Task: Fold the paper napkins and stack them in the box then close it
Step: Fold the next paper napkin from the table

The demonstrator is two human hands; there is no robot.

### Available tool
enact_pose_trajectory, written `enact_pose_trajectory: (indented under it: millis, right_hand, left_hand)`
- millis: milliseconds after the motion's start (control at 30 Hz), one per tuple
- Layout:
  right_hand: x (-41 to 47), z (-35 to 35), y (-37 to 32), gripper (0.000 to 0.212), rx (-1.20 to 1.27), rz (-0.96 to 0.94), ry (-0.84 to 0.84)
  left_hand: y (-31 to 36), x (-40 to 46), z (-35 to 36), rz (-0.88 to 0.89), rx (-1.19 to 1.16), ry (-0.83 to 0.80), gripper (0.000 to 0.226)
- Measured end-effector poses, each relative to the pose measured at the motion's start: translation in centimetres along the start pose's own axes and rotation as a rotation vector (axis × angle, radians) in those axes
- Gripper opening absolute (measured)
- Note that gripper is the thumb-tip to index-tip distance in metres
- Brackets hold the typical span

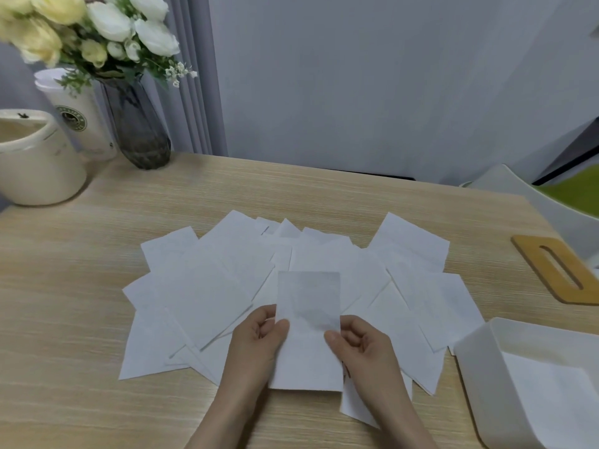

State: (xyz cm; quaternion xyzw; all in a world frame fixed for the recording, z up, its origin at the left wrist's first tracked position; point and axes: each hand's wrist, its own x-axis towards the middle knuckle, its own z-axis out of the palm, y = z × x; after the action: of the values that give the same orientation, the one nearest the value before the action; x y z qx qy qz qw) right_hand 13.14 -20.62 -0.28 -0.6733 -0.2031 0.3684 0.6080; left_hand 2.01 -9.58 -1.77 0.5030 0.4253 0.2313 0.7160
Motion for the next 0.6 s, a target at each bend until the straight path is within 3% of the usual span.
enact_pose_trajectory:
  millis: [300, 400, 600]
  right_hand:
    - [3.5, -2.5, -1.1, 0.03, -0.395, -0.108, 0.244]
    - [4.7, -2.9, -1.5, 0.041, -0.417, -0.027, 0.218]
    - [5.7, -3.0, -1.4, 0.039, -0.355, 0.009, 0.249]
  left_hand:
    - [-0.6, 0.8, -0.7, -0.024, -0.162, 0.12, 0.016]
    - [-0.6, 0.9, -0.7, -0.024, -0.16, 0.125, 0.016]
    - [-0.5, 0.8, -0.8, -0.03, -0.139, 0.114, 0.015]
